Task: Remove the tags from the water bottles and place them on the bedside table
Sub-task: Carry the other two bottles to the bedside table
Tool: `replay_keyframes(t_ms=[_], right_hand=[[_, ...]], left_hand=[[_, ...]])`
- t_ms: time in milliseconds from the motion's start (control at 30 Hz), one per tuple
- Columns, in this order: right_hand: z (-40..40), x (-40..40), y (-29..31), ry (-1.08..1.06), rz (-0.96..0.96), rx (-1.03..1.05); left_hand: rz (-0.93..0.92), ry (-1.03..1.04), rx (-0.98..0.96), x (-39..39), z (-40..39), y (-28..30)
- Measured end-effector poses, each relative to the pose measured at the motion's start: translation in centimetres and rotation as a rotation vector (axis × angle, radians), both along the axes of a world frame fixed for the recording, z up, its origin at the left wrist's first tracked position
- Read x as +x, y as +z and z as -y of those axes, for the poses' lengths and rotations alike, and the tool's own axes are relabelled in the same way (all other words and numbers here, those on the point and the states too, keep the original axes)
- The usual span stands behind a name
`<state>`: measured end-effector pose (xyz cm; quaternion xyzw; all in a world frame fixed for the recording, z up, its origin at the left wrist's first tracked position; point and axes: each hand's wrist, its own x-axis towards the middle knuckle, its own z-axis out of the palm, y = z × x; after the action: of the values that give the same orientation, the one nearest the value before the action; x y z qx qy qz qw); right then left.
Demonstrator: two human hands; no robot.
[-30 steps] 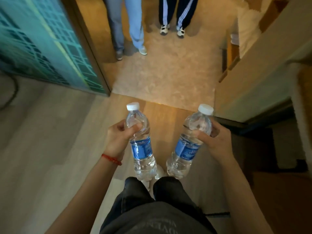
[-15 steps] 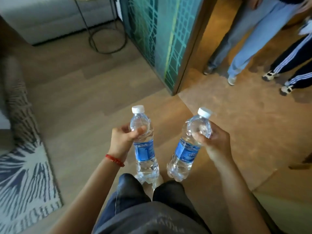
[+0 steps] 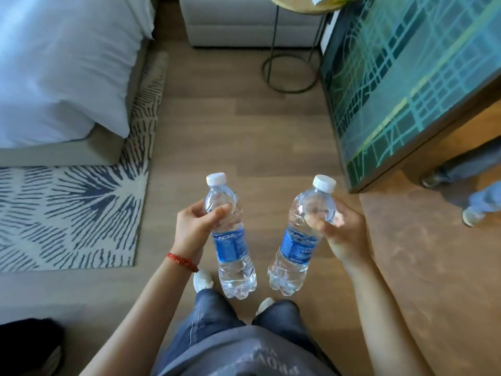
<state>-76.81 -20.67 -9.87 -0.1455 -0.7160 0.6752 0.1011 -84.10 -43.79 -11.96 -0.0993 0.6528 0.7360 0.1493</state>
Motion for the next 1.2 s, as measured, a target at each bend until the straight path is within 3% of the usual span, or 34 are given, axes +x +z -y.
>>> replay_keyframes(t_ms=[567,800,1200], right_hand=[[18.2,-20.9,-0.9,0.34,0.023,-0.06],[21.7,-29.0,-1.0,0.454,0.022,-0.086],[26.5,-50.1,0.0,0.78,0.024,-0.095]], left_hand=[[-0.041,0.304,-0.015,-13.7,20.0,0.7],[-0.008,0.428,-0.054,-18.6,23.3,0.0],[-0.02,0.73,-0.037,-32.7,26.0,0.5]])
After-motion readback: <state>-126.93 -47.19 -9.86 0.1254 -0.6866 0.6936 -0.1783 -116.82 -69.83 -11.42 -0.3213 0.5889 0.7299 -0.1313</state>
